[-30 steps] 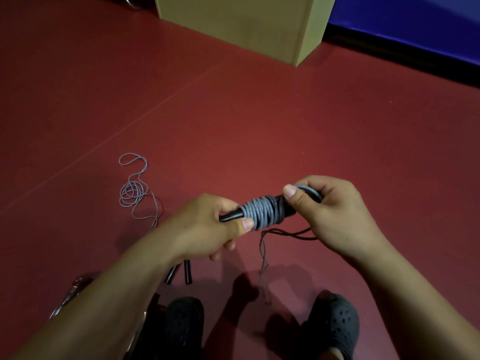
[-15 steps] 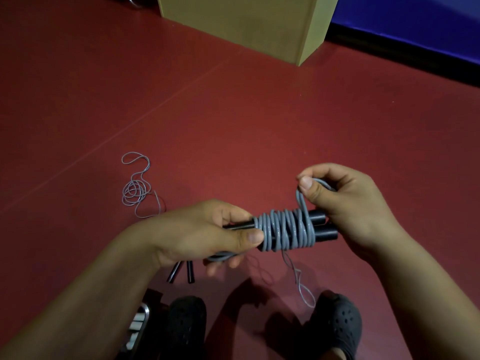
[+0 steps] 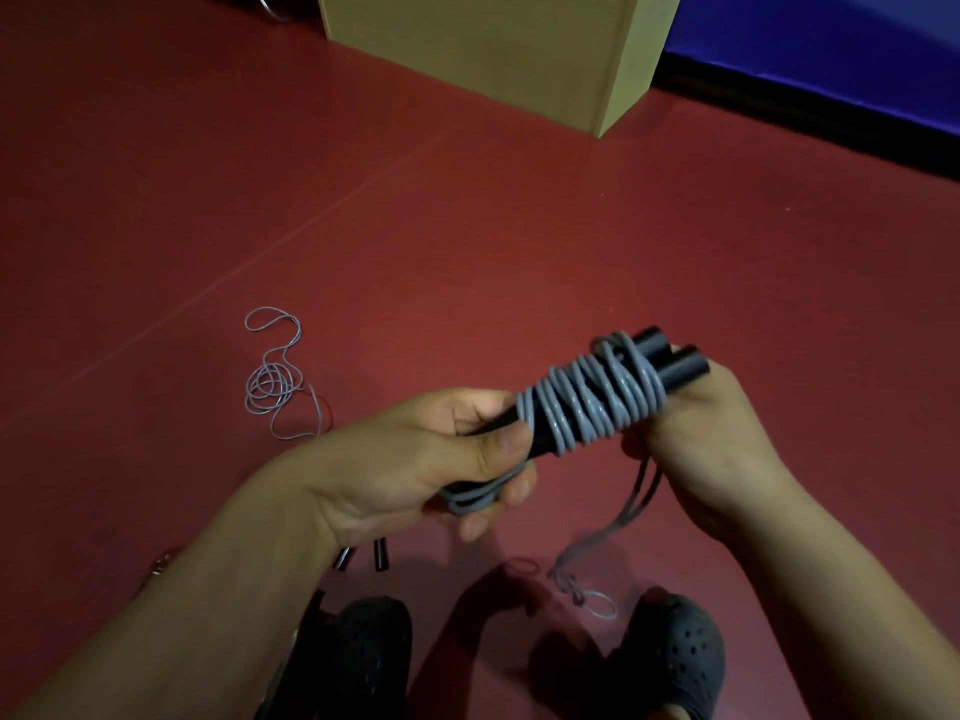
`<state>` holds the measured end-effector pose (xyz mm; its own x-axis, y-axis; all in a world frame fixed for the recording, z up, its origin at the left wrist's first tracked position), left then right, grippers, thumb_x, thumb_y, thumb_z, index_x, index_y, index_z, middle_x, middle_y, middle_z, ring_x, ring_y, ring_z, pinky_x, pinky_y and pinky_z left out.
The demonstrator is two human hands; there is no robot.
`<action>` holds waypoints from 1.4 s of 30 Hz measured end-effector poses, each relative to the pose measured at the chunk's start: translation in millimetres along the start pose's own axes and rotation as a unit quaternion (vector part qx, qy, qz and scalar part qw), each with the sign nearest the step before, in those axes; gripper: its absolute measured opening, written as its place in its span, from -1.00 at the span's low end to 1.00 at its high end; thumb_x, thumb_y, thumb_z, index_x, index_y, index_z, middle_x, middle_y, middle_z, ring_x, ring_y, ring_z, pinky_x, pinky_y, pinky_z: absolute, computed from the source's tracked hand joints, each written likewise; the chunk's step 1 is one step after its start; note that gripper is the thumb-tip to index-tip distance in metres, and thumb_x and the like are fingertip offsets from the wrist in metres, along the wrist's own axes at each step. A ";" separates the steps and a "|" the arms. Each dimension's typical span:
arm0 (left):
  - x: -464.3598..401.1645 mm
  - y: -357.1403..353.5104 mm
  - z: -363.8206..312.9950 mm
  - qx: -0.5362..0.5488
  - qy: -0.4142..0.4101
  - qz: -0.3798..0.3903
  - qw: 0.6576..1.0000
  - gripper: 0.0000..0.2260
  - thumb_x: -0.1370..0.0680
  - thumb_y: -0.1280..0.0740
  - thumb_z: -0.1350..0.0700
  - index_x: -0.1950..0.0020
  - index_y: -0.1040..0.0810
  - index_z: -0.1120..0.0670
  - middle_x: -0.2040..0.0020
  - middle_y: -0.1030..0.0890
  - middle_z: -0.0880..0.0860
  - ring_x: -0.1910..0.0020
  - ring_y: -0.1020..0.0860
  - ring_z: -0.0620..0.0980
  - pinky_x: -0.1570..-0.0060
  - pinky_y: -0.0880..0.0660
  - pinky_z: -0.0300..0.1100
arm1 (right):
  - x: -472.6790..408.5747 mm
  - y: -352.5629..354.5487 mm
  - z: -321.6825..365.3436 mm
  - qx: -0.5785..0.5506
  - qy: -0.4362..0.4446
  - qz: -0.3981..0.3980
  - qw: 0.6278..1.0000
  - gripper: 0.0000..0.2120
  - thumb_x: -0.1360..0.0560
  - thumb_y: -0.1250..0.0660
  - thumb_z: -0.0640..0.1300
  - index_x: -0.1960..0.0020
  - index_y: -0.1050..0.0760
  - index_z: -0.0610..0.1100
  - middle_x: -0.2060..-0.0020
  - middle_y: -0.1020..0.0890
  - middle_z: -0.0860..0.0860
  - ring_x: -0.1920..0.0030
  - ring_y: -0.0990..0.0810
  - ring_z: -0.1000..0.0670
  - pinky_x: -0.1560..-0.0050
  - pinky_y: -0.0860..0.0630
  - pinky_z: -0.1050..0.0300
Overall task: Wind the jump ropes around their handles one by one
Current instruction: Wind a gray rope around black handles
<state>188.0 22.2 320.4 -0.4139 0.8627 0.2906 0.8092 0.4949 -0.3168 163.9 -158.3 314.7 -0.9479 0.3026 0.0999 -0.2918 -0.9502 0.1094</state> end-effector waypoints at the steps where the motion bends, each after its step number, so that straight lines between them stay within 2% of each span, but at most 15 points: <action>1: -1.4 2.1 0.5 0.005 -0.009 -0.009 1.000 -0.73 -0.54 -0.32 0.03 -0.17 -0.53 0.15 0.28 -0.54 0.00 0.48 -0.45 -0.12 0.45 -0.37 -0.32 | 0.2 -2.6 -3.1 0.008 -0.013 -0.005 1.000 -0.72 -0.49 -0.23 -0.44 0.28 -0.53 -0.16 0.45 -0.39 -0.09 0.43 -0.28 0.00 0.41 -0.20 0.11; 4: -6.6 5.6 1.2 -0.013 -0.034 -0.046 0.998 -0.68 -0.55 -0.28 0.09 -0.26 -0.50 0.21 0.25 -0.53 0.00 0.43 -0.45 -0.08 0.37 -0.39 -0.31 | 3.9 -11.5 -11.6 0.039 -0.035 0.027 0.998 -0.69 -0.60 -0.24 -0.26 0.31 -0.51 -0.13 0.45 -0.44 -0.14 0.47 -0.32 -0.03 0.46 -0.24 0.09; 6: -11.0 8.0 1.6 -0.031 -0.044 -0.088 0.995 -0.65 -0.54 -0.27 0.10 -0.25 -0.48 0.27 0.25 -0.53 0.01 0.43 -0.45 -0.07 0.35 -0.40 -0.30 | 11.1 -20.8 -10.4 0.080 -0.039 0.060 0.994 -0.72 -0.62 -0.22 -0.21 0.27 -0.48 -0.12 0.51 -0.50 0.03 0.52 -0.38 0.03 0.52 -0.34 0.11; 8: -13.9 11.1 1.6 -0.071 -0.055 -0.137 0.986 -0.74 -0.53 -0.27 0.10 -0.13 -0.53 0.24 0.27 -0.56 0.00 0.44 -0.47 -0.07 0.35 -0.42 -0.27 | 16.4 -29.6 -12.9 0.115 -0.033 0.091 0.989 -0.75 -0.62 -0.22 -0.19 0.23 -0.47 -0.07 0.54 -0.49 0.11 0.54 -0.42 0.07 0.54 -0.41 0.10; 10: -15.2 12.1 1.5 -0.141 -0.062 -0.171 0.973 -0.92 -0.60 -0.28 0.15 0.01 -0.54 0.13 0.29 -0.59 -0.04 0.44 -0.49 -0.06 0.34 -0.43 -0.27 | 16.7 -32.2 -15.4 0.162 -0.010 0.100 0.982 -0.76 -0.62 -0.23 -0.16 0.23 -0.46 -0.07 0.51 -0.50 0.12 0.52 -0.44 0.08 0.49 -0.43 0.09; 13: -16.3 18.9 7.4 -0.185 -0.045 -0.242 0.951 -0.91 -0.64 -0.25 0.21 -0.01 -0.55 0.12 0.31 -0.61 -0.05 0.44 -0.51 -0.08 0.35 -0.43 -0.29 | 15.5 -34.4 -16.7 0.229 0.015 0.127 0.965 -0.78 -0.60 -0.25 -0.13 0.22 -0.49 -0.01 0.43 -0.55 0.14 0.47 -0.47 0.17 0.37 -0.38 0.18; 16: -15.7 29.3 11.3 -0.188 -0.030 -0.323 0.927 -0.90 -0.64 -0.26 0.17 -0.04 -0.53 0.18 0.33 -0.62 -0.03 0.47 -0.51 -0.11 0.40 -0.43 -0.31 | 20.3 -42.4 -15.4 0.256 0.025 0.162 0.953 -0.87 -0.59 -0.26 -0.10 0.07 -0.57 -0.03 0.33 -0.60 0.03 0.44 -0.46 0.19 0.36 -0.36 0.26; 20: -13.6 43.3 14.7 -0.222 -0.017 -0.398 0.890 -0.95 -0.63 -0.29 0.13 0.00 -0.51 0.09 0.33 -0.63 -0.03 0.48 -0.52 -0.11 0.35 -0.47 -0.21 | 23.6 -46.7 -13.3 0.282 0.058 0.161 0.944 -0.84 -0.57 -0.29 -0.05 0.11 -0.56 -0.10 0.37 -0.54 -0.05 0.43 -0.37 0.16 0.34 -0.34 0.17; 26: -5.5 67.1 20.2 -0.333 0.015 -0.461 0.822 -0.93 -0.59 -0.34 0.08 0.07 -0.50 0.02 0.25 -0.67 -0.02 0.27 -0.63 0.06 0.09 -0.58 0.02 | 23.4 -42.3 -8.9 0.235 0.040 0.126 0.963 -0.86 -0.53 -0.36 -0.02 0.14 -0.60 -0.06 0.51 -0.42 0.15 0.46 -0.33 0.18 0.41 -0.30 0.29; 30: -2.8 70.8 31.0 -0.429 0.119 -0.425 0.788 -0.85 -0.56 -0.36 0.01 0.08 -0.56 0.08 0.22 -0.67 0.08 0.17 -0.64 0.15 0.08 -0.56 0.03 | 21.4 -34.1 -0.5 0.202 0.046 0.100 0.973 -0.81 -0.52 -0.38 -0.05 0.21 -0.56 -0.13 0.52 -0.40 0.12 0.48 -0.33 0.15 0.45 -0.31 0.24; 32: -7.8 63.8 41.3 -0.414 0.156 -0.360 0.821 -0.86 -0.57 -0.36 0.02 0.10 -0.57 0.07 0.28 -0.68 0.01 0.25 -0.67 0.04 0.15 -0.59 -0.06 | 20.8 -31.0 2.1 0.185 0.045 0.095 0.977 -0.80 -0.54 -0.37 -0.07 0.23 -0.56 -0.13 0.52 -0.41 0.06 0.54 -0.37 0.10 0.52 -0.32 0.24; 34: -13.5 52.6 48.5 -0.402 0.184 -0.295 0.847 -0.86 -0.59 -0.35 0.04 0.14 -0.56 0.05 0.44 -0.63 -0.09 0.43 -0.62 -0.15 0.33 -0.49 -0.23 | 20.1 -30.0 3.8 0.185 0.052 0.095 0.977 -0.79 -0.56 -0.35 -0.07 0.22 -0.56 -0.13 0.53 -0.42 0.02 0.57 -0.39 0.07 0.56 -0.33 0.24; 36: -17.6 43.6 49.4 -0.409 0.197 -0.251 0.855 -0.83 -0.60 -0.35 0.04 0.17 -0.56 0.05 0.53 -0.57 -0.13 0.50 -0.55 -0.22 0.38 -0.39 -0.29 | 18.4 -27.3 4.6 0.192 0.073 0.086 0.975 -0.77 -0.56 -0.34 -0.07 0.23 -0.56 -0.14 0.51 -0.43 0.02 0.54 -0.39 0.12 0.51 -0.32 0.25; 39: -17.7 37.9 44.4 -0.411 0.206 -0.214 0.862 -0.77 -0.59 -0.36 0.01 0.23 -0.59 0.06 0.49 -0.61 -0.09 0.48 -0.55 -0.20 0.34 -0.39 -0.27 | 13.0 -16.5 6.5 0.242 0.122 0.052 0.961 -0.80 -0.55 -0.37 -0.05 0.23 -0.59 -0.08 0.44 -0.54 0.06 0.42 -0.44 0.15 0.39 -0.35 0.25; 42: -14.9 31.9 45.3 -0.420 0.238 -0.168 0.859 -0.76 -0.58 -0.37 -0.02 0.23 -0.62 0.07 0.44 -0.64 -0.05 0.48 -0.54 -0.22 0.34 -0.39 -0.29 | 9.9 -4.0 8.3 0.352 0.189 0.026 0.916 -0.90 -0.52 -0.40 0.01 0.11 -0.65 0.02 0.30 -0.62 0.09 0.26 -0.55 0.12 0.22 -0.44 0.15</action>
<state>201.1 29.8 265.2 -0.6274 0.4456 0.6386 0.7757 0.2859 0.5627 156.7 -150.9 323.5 -0.9736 0.0847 -0.2120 -0.2163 -0.6393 0.7379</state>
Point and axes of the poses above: each hand's wrist, its own x-axis away from the middle knuckle, its own y-axis out of the back of the hand, z = x × y, the point moved 5 cm from there along -x, towards the middle knuckle
